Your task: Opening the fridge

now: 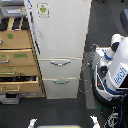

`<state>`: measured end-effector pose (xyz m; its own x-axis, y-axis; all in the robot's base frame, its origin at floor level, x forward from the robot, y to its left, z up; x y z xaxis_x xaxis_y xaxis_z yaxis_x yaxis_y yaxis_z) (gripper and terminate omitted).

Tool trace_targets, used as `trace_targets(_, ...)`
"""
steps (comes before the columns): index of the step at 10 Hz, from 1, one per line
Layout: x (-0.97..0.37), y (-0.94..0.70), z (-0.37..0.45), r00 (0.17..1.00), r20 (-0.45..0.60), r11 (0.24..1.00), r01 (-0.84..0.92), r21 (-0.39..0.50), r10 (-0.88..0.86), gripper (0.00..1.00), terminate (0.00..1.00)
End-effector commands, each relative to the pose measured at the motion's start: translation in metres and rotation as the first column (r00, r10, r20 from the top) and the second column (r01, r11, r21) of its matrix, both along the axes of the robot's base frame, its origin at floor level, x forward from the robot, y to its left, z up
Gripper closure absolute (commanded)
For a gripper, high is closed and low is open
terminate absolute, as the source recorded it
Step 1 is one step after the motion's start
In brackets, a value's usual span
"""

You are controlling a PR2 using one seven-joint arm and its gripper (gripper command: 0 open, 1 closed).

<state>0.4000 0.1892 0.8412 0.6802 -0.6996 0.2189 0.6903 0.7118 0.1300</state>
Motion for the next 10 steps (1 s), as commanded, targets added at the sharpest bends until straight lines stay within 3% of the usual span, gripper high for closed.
trace_targets(1,0.006,-0.014,0.008,0.999,-0.03,0.997,0.018,-0.074,-0.021,0.0,0.0)
trace_targets(6,0.067,-0.053,0.043,0.991,-0.031,0.975,0.118,-0.189,-0.126,0.0,0.0)
trace_targets(10,0.146,-0.076,0.089,0.998,0.036,0.983,0.052,-0.179,-0.047,0.0,0.0)
